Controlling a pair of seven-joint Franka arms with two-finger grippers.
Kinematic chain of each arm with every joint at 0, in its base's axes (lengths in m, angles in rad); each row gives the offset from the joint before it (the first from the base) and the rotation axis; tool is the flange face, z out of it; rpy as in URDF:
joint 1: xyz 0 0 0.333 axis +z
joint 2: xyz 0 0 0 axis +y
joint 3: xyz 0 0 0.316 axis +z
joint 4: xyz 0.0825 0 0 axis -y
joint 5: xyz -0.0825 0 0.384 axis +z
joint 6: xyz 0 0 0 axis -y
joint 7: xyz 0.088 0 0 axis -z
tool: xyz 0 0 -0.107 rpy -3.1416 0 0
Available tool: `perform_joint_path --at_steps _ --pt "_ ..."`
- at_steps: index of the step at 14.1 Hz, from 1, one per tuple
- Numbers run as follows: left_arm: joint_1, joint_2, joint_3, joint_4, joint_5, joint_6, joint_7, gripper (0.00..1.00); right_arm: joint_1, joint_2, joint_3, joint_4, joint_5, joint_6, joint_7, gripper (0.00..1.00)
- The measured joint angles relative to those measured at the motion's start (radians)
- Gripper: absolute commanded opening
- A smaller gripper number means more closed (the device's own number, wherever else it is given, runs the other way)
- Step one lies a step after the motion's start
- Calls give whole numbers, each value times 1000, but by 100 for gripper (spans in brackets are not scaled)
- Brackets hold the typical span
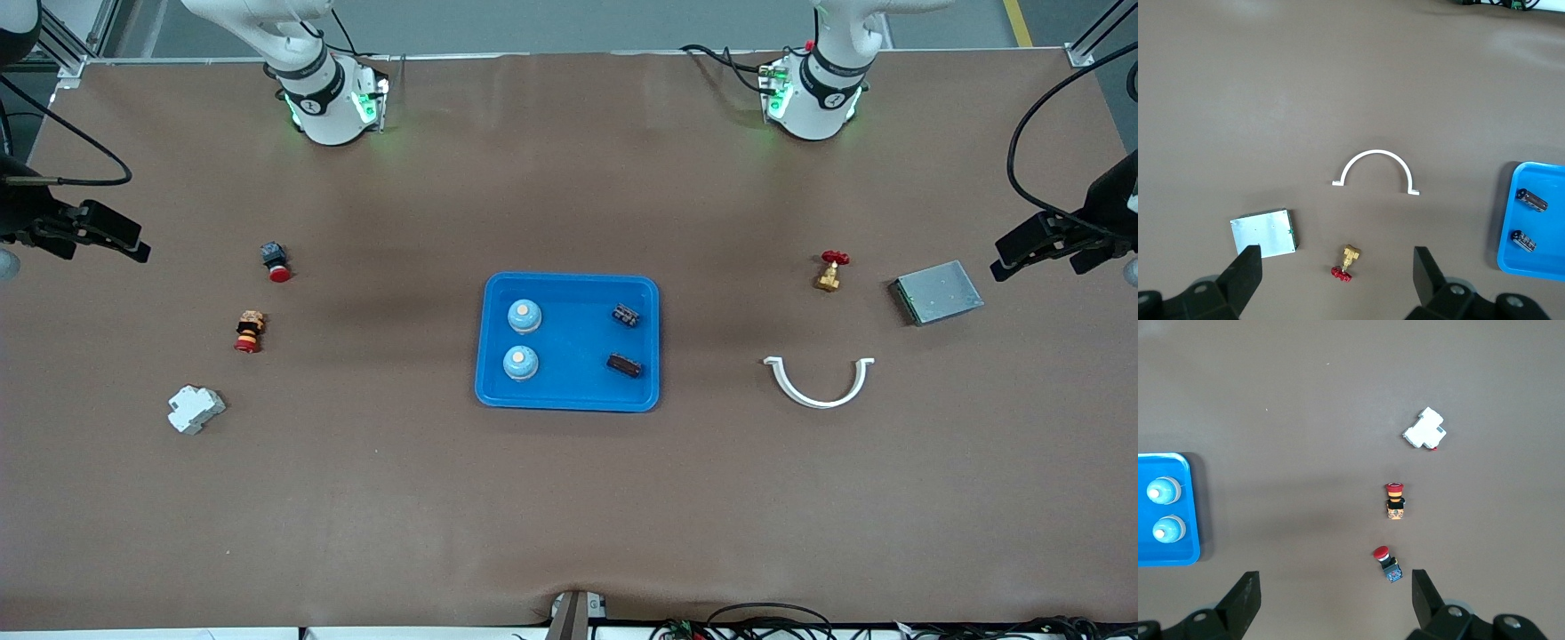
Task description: Place electrolytic capacitor and blue bell in tray
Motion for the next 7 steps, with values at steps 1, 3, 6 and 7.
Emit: perform_joint_path --at_steps 1,3,6,7 --pt "-1 0 -1 0 0 0 0 100 0 0 0 0 0 0 0 100" --pt "-2 0 -6 0 0 0 0 100 0 0 0 0 0 1 0 100" --pt "-4 0 -16 0 0 0 0 100 0 0 0 0 0 8 0 100" --pt "-4 0 -16 0 0 0 0 100 0 0 0 0 0 10 0 100"
